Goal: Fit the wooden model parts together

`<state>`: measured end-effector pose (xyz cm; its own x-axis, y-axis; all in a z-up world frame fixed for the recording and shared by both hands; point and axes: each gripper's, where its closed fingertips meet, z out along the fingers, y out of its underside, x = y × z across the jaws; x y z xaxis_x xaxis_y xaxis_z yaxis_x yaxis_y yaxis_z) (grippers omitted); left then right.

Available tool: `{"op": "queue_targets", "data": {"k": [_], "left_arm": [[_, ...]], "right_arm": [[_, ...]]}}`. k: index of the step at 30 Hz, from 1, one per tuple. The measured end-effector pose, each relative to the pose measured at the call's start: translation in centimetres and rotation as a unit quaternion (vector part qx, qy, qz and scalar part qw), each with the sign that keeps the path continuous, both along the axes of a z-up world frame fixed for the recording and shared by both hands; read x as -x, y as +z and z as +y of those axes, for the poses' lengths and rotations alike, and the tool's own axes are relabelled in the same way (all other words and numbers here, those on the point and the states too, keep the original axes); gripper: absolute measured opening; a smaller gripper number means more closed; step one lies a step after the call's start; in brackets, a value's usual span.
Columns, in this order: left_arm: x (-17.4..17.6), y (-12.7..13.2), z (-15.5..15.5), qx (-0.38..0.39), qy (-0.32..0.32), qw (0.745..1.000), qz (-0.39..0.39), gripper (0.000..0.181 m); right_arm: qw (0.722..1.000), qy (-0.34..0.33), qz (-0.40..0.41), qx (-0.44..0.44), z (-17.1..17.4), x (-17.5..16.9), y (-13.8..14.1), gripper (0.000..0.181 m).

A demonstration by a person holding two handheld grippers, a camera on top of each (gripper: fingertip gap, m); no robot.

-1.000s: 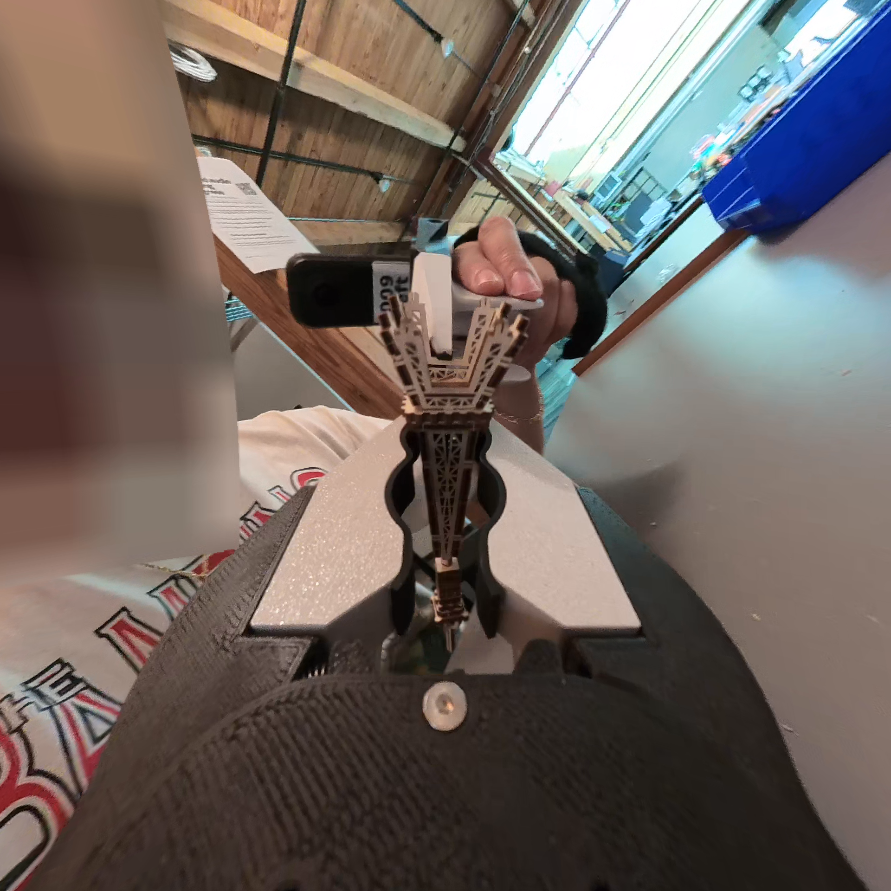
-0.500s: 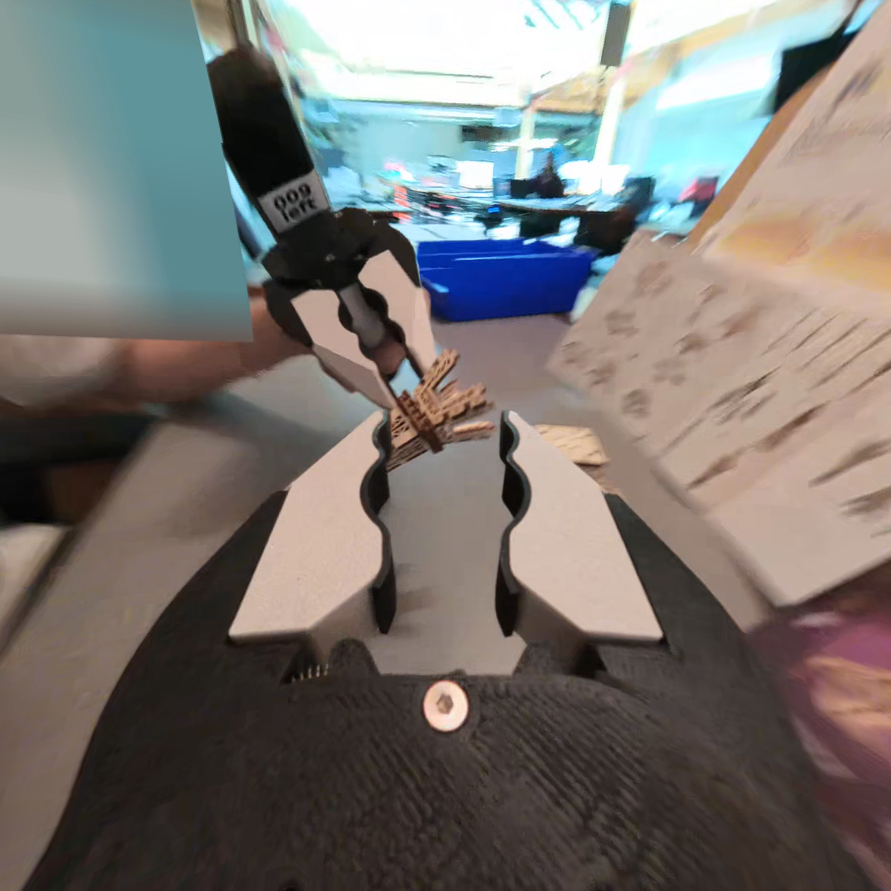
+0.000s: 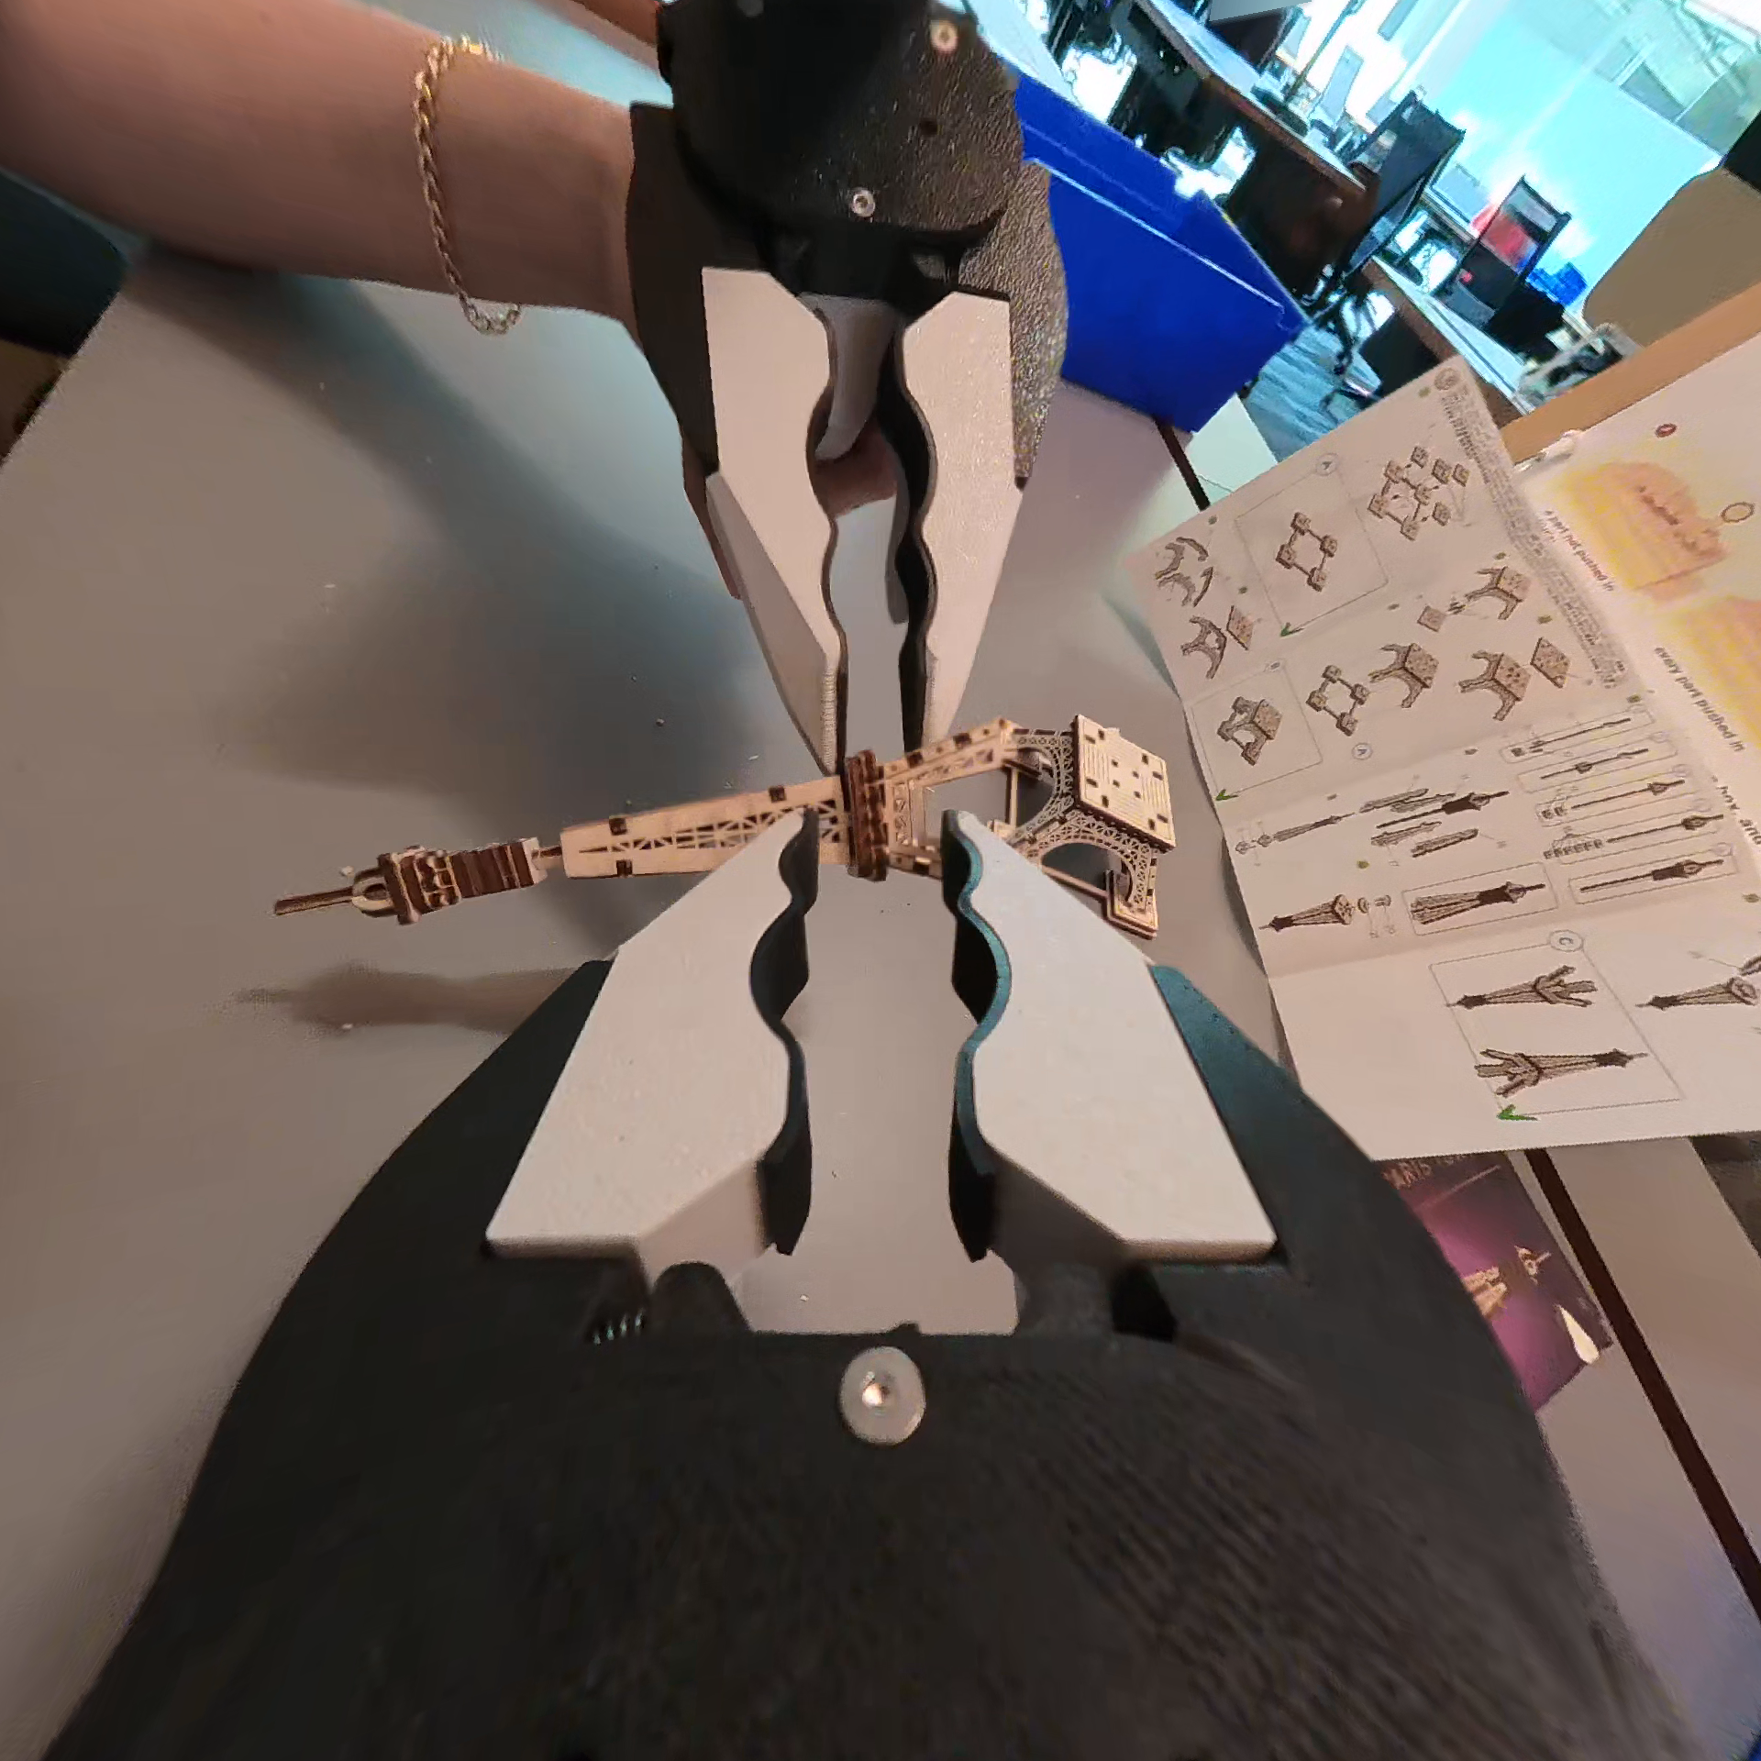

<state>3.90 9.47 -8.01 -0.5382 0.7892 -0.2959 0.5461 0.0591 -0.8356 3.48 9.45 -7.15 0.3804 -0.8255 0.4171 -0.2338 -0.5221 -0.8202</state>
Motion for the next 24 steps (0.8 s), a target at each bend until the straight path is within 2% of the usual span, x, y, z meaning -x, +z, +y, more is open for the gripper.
{"op": "queue_targets", "data": {"k": [5, 11, 14, 15, 24], "left_arm": [[0.3, -0.1, 0.1, 0.013, -0.002, 0.999, -0.034, 0.012], [0.5, -0.8, 0.2, 0.027, -0.011, 0.997, -0.076, 0.012], [0.4, -1.1, 0.2, 0.038, -0.012, 0.994, -0.106, 0.013], [0.3, -1.2, 0.2, 0.038, -0.011, 0.993, -0.110, 0.013], [0.2, -2.0, 0.5, 0.020, -0.030, 0.993, -0.110, 0.012]], "right_arm": [[1.000, 0.001, 0.012, -0.005, 0.1, 0.1, -0.5, 0.018], [1.000, 0.000, 0.021, 0.011, 0.0, 0.1, -0.9, 0.024], [0.999, 0.009, 0.034, 0.013, 0.1, 0.2, -1.5, 0.020], [0.999, 0.015, 0.038, 0.011, 0.3, 0.2, -1.7, 0.016], [0.998, 0.031, 0.047, -0.023, 0.6, 0.0, -2.5, 0.015]]}}
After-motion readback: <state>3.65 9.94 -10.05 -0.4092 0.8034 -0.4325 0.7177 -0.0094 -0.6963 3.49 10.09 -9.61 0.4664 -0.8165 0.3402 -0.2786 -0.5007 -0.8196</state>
